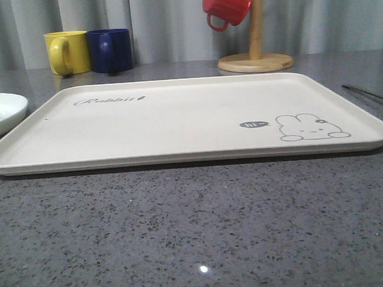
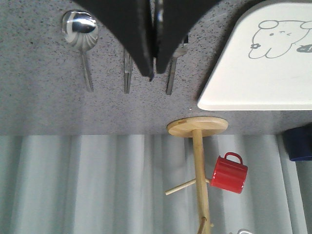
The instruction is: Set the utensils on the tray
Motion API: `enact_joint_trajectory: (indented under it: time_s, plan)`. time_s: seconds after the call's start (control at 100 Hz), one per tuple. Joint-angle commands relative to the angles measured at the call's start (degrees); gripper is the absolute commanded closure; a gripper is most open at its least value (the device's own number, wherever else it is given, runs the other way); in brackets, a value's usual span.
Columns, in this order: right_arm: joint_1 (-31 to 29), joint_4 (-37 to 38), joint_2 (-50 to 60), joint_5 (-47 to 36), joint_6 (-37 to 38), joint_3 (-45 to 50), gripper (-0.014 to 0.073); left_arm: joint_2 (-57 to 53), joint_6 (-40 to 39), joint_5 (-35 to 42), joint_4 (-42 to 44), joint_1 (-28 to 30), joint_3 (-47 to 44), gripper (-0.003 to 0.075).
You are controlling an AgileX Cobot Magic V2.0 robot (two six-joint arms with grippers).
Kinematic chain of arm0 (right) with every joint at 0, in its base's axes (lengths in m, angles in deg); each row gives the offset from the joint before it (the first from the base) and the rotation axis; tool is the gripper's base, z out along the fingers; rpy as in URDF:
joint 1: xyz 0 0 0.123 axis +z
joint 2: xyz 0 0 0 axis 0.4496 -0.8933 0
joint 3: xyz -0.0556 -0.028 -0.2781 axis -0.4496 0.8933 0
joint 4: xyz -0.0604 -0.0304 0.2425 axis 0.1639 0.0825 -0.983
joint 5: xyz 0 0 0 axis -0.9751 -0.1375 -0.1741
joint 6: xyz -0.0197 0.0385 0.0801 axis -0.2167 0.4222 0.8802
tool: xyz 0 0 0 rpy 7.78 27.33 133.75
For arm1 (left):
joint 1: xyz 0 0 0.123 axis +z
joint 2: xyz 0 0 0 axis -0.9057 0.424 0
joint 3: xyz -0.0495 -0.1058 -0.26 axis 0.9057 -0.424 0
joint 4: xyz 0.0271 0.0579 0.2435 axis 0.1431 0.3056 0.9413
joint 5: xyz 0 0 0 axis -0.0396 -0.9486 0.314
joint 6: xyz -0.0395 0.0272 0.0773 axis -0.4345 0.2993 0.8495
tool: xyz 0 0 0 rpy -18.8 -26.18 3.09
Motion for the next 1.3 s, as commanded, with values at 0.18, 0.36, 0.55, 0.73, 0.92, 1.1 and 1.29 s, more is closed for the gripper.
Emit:
enact_joint_trajectory:
  time_s: [0.18,0.36,0.55,0.73,0.92,1.1,1.29]
  plan:
    - [-0.45,0.44,1.22,-4.85,-0.29,-1.07,0.0662,6.59,6.24,1.51,-7.10,7.86,4.97,0.0196]
    - [-0.45,0.44,1.22,-4.85,-0.29,-1.07,0.0662,10.31,7.45,1.73,-9.18,11.75,4.97,0.0196]
    - [-0.45,0.44,1.22,-4.85,-0.29,-1.07,0.0662,13.56,8.48,2.15,-10.58,12.64,4.97,0.0196]
    - [-0.45,0.44,1.22,-4.85,-0.29,-1.07,0.0662,16.63,8.88,1.78,-10.98,12.64,4.97,0.0196]
    - [-0.45,0.44,1.22,-4.85,-0.29,-1.07,0.0662,18.99,9.12,1.04,-10.98,12.64,4.97,0.0220]
    - [-0.45,0.44,1.22,-4.85,-0.29,-1.07,0.0662,19.34,10.66,0.87,-10.98,12.64,4.97,0.0437]
    - [-0.45,0.44,1.22,-4.85,-0.29,-1.07,0.0662,19.34,12.07,0.53,-10.98,12.64,4.97,0.0730]
